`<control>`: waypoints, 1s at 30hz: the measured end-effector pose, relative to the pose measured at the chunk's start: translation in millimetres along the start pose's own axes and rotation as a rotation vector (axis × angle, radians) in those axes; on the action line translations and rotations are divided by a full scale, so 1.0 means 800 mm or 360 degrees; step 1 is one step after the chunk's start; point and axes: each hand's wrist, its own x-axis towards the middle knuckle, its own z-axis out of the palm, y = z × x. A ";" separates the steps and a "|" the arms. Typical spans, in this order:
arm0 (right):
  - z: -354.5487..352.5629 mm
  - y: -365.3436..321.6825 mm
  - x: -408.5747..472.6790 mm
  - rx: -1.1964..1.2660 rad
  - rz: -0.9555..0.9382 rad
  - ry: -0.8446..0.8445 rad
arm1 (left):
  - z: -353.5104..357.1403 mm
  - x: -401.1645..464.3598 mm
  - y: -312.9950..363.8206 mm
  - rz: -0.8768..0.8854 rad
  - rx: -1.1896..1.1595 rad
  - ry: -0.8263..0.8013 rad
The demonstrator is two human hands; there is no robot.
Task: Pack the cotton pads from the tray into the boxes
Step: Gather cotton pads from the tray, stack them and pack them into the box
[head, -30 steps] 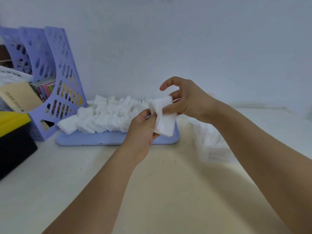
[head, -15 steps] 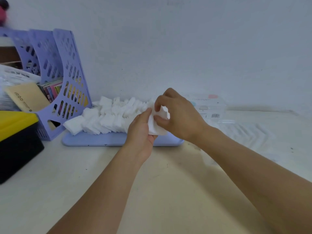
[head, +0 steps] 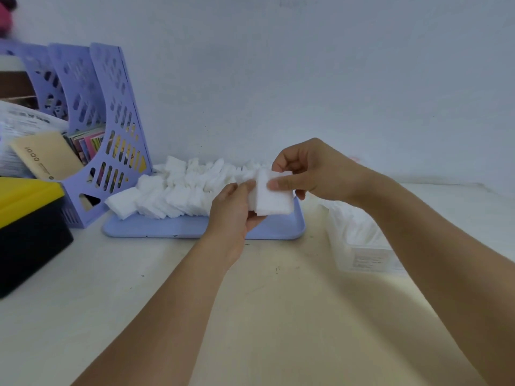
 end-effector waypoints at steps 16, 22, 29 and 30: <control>0.035 0.018 0.003 -0.0558 -0.0176 0.0293 | 0.015 -0.015 0.003 -0.0076 0.0095 -0.0297; 0.034 -0.007 -0.007 0.0115 0.0239 -0.0005 | 0.007 -0.008 0.001 0.0106 0.0355 -0.0390; 0.037 -0.015 -0.006 0.0283 0.0279 -0.0015 | 0.000 -0.001 0.003 0.0422 0.0740 -0.0366; 0.037 -0.014 -0.002 0.0405 0.0324 0.0202 | -0.004 0.006 0.009 0.0445 0.0616 -0.0154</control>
